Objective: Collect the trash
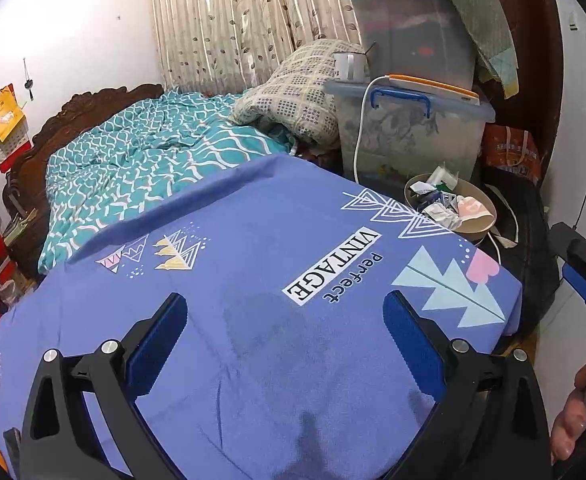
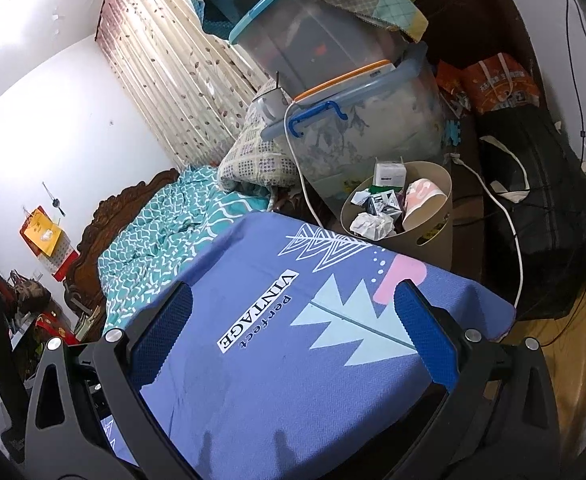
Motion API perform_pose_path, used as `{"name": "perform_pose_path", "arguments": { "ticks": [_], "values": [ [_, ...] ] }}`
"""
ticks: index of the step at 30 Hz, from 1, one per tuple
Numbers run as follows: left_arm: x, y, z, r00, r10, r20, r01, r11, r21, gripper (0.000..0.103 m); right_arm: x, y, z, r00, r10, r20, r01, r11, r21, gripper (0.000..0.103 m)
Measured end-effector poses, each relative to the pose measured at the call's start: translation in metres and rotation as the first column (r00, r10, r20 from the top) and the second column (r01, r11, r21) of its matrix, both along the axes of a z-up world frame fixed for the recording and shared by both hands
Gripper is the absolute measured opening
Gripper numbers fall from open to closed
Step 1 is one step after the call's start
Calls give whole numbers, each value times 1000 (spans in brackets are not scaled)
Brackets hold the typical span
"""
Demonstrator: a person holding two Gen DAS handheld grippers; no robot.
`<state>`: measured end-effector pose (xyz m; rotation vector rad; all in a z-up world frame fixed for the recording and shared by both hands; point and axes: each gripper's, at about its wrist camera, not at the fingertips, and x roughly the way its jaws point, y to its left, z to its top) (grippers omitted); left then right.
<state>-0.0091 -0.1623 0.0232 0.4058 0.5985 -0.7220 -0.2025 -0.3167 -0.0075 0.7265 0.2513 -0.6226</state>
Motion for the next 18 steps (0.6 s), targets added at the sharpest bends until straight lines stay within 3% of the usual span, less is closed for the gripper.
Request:
{"name": "perform_pose_path", "arguments": {
  "ticks": [18],
  "values": [
    [2,-2,-4,1000,20,14,-20,1000,8,95,2,-1,-3,1000,8,-3,-8,1000,1,100]
  ]
}}
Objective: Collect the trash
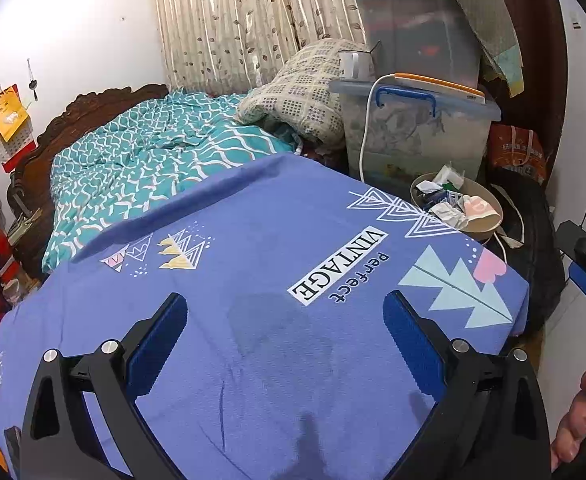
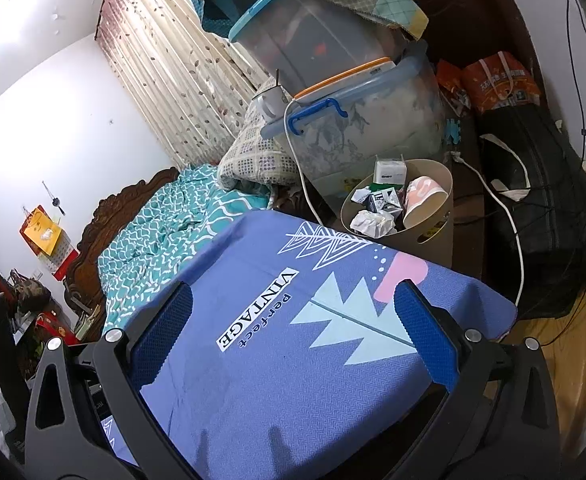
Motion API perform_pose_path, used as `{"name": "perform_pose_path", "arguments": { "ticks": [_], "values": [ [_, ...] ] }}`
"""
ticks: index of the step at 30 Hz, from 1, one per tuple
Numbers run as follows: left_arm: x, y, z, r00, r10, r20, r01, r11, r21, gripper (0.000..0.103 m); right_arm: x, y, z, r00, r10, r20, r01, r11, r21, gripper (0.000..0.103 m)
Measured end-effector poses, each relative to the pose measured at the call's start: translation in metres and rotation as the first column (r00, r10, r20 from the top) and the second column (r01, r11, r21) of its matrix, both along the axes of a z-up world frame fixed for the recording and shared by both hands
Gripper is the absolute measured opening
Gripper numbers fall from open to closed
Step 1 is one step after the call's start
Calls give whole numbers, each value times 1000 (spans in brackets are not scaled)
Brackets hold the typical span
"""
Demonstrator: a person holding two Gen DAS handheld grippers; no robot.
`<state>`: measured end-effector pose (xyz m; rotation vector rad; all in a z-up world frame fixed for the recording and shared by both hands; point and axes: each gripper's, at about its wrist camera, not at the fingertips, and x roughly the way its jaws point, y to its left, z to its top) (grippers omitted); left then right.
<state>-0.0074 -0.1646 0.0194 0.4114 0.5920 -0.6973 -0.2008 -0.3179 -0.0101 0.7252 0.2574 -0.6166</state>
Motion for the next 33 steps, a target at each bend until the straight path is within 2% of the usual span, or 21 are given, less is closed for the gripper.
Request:
{"name": "perform_pose_path", "arguments": {
  "ticks": [22,33],
  "values": [
    [-3,0,0,1000,22,20,-22,1000,3,95,1,5,4,1000,-2,1,2,1000,-9,100],
    [-12,-3,9,998,29,47,-29,999,-17,95,-5,6,3,1000,-11,-13,11,1000,-11,100]
  ]
}}
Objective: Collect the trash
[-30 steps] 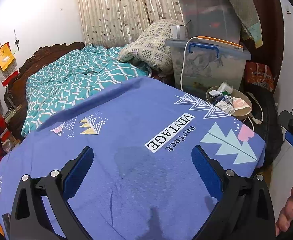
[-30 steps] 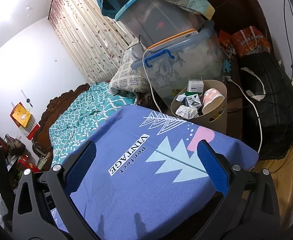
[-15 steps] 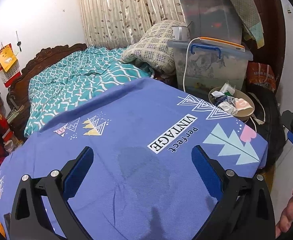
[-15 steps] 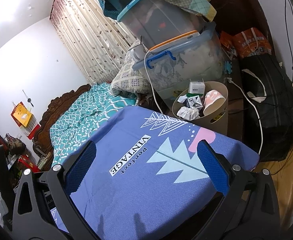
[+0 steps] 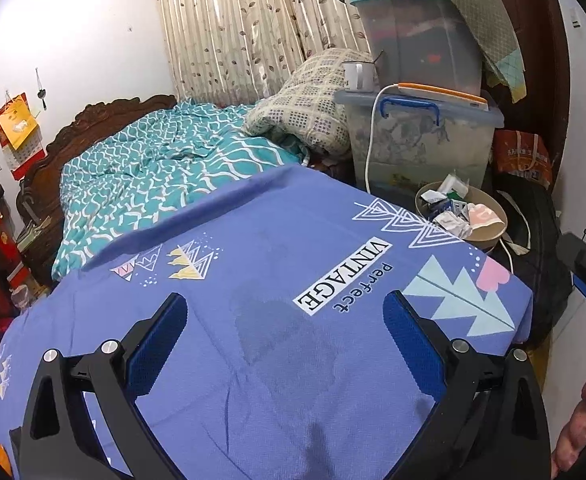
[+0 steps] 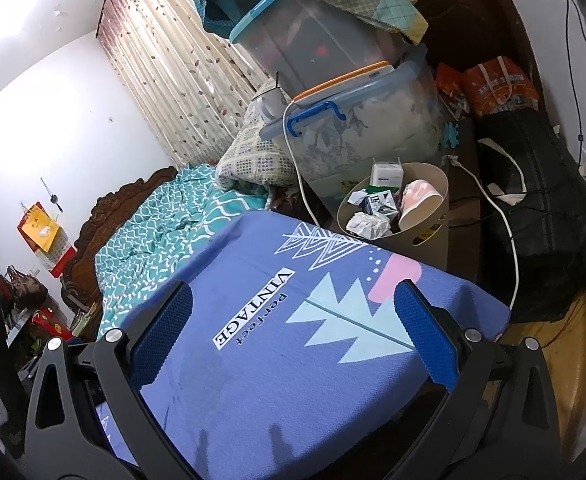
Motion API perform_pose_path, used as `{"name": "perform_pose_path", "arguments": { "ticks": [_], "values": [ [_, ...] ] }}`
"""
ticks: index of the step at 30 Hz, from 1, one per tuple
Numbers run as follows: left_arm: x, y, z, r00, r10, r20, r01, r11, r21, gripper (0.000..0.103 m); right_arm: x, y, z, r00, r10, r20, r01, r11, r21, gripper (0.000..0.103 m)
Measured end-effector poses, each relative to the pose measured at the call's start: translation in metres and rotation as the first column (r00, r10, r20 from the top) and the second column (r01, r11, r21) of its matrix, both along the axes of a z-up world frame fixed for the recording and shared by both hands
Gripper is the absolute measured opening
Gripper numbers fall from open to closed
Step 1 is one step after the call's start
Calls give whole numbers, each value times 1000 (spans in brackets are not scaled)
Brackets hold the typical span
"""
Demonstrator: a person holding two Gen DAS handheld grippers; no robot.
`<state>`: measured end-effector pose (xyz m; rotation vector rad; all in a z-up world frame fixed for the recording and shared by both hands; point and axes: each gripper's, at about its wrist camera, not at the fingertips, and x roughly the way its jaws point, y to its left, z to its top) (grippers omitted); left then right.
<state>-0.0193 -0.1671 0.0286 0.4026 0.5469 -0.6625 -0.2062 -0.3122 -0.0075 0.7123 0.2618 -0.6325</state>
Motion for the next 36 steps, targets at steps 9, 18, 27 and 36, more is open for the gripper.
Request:
{"name": "perform_pose_path", "arguments": {
  "ticks": [9,18,27,36],
  "values": [
    [-5,-4,8,1000,-4,18,5,999,-33,95,-13,0,-4,1000,-22,-7,22,1000,7,100],
    [-14,-13,8,999,-4,35,4,1000,-1,95,-15,0,-1,1000,-19,1,19,1000,0,100],
    [-15,-15,4,1000,2,1,-2,1000,11,95,-15,0,0,1000,-15,4,15,1000,3,100],
    [-16,-15,5,1000,1,1,-1,1000,10,95,-15,1,1,1000,-14,6,14,1000,0,100]
  ]
}}
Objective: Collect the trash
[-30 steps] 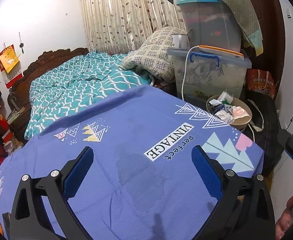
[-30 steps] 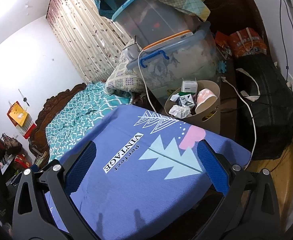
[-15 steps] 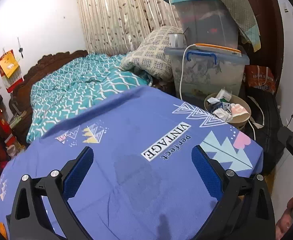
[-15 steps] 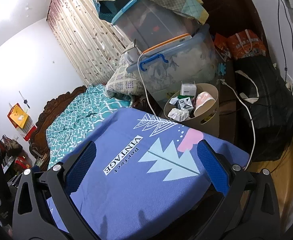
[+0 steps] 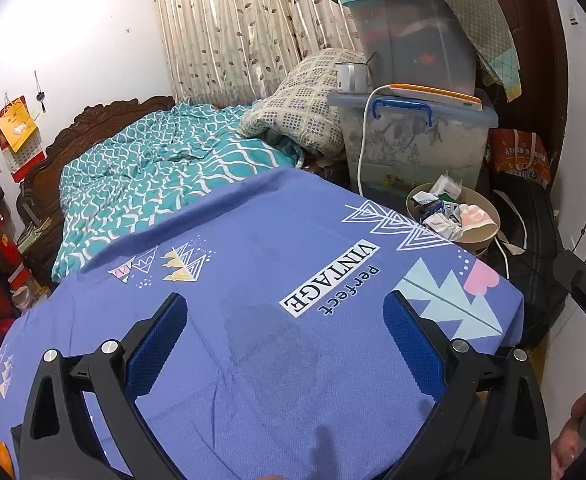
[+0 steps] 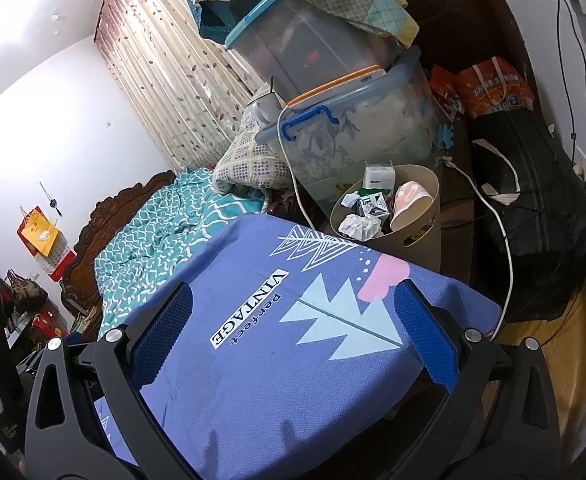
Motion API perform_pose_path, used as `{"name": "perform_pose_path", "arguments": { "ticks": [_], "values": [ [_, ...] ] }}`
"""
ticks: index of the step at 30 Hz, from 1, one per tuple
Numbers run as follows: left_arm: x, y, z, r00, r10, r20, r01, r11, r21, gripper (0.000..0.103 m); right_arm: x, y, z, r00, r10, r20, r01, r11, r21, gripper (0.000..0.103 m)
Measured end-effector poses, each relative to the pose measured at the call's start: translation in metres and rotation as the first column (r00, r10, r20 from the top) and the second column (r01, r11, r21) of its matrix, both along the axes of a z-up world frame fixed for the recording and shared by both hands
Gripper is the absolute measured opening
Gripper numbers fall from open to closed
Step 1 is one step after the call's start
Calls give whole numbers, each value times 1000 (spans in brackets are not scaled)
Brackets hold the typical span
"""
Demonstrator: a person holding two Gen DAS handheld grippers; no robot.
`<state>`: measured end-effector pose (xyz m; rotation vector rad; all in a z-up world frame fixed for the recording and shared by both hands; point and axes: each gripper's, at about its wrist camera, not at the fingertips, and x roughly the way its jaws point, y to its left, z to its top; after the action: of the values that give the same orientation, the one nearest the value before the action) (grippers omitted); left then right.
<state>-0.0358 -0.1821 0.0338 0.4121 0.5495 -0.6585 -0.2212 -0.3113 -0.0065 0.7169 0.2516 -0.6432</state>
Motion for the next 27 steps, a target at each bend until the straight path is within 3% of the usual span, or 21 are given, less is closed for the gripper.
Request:
{"name": "perform_pose_path", "arguments": {
  "ticks": [27],
  "values": [
    [-5,3,1,1000,-9,9,9,1000,3,95,2,2,2,1000,6,4,-6,1000,-3,100]
  ]
}}
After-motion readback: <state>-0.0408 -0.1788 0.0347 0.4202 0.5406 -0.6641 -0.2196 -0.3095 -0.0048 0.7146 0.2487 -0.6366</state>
